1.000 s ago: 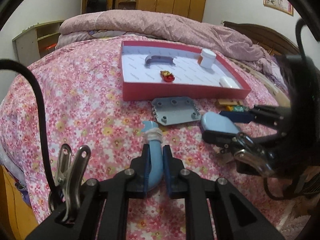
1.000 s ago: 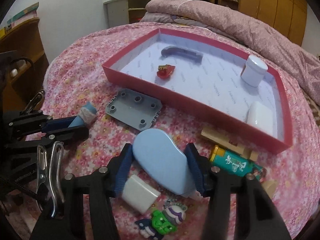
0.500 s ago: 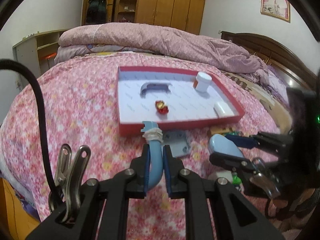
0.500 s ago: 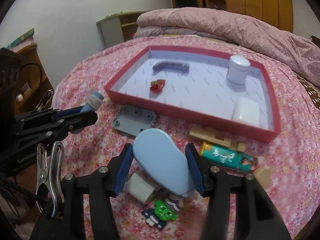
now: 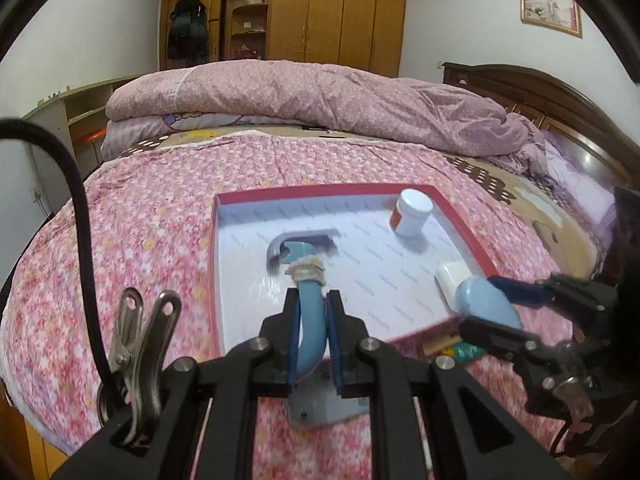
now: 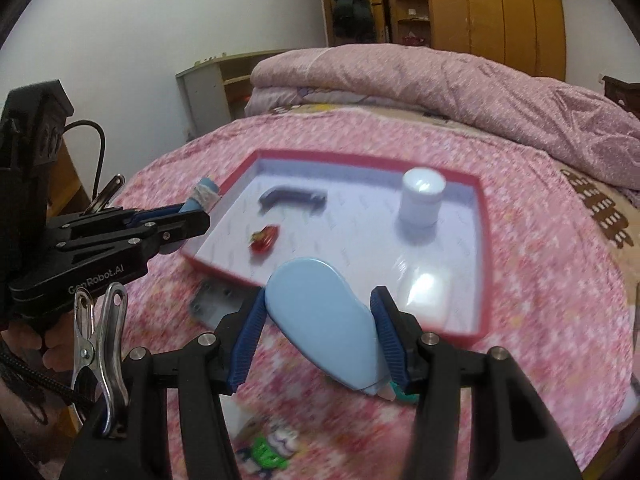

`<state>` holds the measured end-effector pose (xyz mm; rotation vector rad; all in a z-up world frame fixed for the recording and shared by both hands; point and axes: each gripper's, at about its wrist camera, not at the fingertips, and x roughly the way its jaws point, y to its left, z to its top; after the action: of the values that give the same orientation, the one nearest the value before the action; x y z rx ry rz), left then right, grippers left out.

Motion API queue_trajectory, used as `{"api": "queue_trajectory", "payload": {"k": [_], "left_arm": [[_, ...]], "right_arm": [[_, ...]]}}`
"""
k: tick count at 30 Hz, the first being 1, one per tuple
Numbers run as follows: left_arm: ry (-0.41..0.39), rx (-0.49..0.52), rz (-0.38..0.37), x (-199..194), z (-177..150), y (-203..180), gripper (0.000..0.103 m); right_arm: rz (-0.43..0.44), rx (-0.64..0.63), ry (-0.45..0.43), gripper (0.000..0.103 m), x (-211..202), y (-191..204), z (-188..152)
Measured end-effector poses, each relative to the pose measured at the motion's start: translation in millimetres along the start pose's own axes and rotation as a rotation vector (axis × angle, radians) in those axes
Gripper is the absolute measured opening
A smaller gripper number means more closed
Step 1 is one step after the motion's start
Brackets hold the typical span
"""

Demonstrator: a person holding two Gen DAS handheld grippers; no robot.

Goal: Organize rigid objects
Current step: 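Lift and carry the blue hook and tape dispenser toward the red tray, then lower and release the blue hook with left gripper while right releases the dispenser in the tray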

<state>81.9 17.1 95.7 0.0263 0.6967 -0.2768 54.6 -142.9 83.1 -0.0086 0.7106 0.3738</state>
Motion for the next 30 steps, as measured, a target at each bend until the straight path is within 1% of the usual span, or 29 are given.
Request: {"api": "queue_trajectory", "payload": {"k": [2, 4, 8, 12, 21, 23, 28, 30], "left_arm": [[0.012, -0.008, 0.001, 6.8, 5.6, -0.5, 0.013], [0.028, -0.007, 0.02, 15.3, 10.3, -1.9, 0.013], [0.053, -0.01, 0.019, 31.5, 15.1, -3.1, 0.013], [0.076, -0.025, 0.018, 47.5, 17.1, 0.0, 0.013], [0.12, -0.048, 0.023, 82.0, 19.7, 4.6, 0.013], [0.108, -0.04, 0.037, 85.3, 21.9, 3.9, 0.013], [0.132, -0.038, 0.036, 102.4, 27.2, 1.7, 0.013], [0.124, -0.029, 0.047, 107.2, 28.3, 0.6, 0.013]], "right_arm": [[-0.012, 0.007, -0.01, 0.055, 2.1, -8.0, 8.1], [-0.024, 0.021, -0.014, 0.055, 6.2, -15.3, 15.1], [-0.012, 0.055, -0.011, 0.055, 16.7, -28.1, 24.0], [-0.016, 0.064, 0.001, 0.055, 32.0, -36.1, 29.8], [-0.042, 0.064, 0.028, 0.055, 58.0, -49.6, 31.0], [-0.042, 0.07, 0.034, 0.055, 63.1, -53.4, 31.4], [-0.05, 0.081, 0.041, 0.053, 73.5, -60.8, 33.3], [-0.056, 0.082, 0.04, 0.053, 76.4, -63.2, 34.7]]}}
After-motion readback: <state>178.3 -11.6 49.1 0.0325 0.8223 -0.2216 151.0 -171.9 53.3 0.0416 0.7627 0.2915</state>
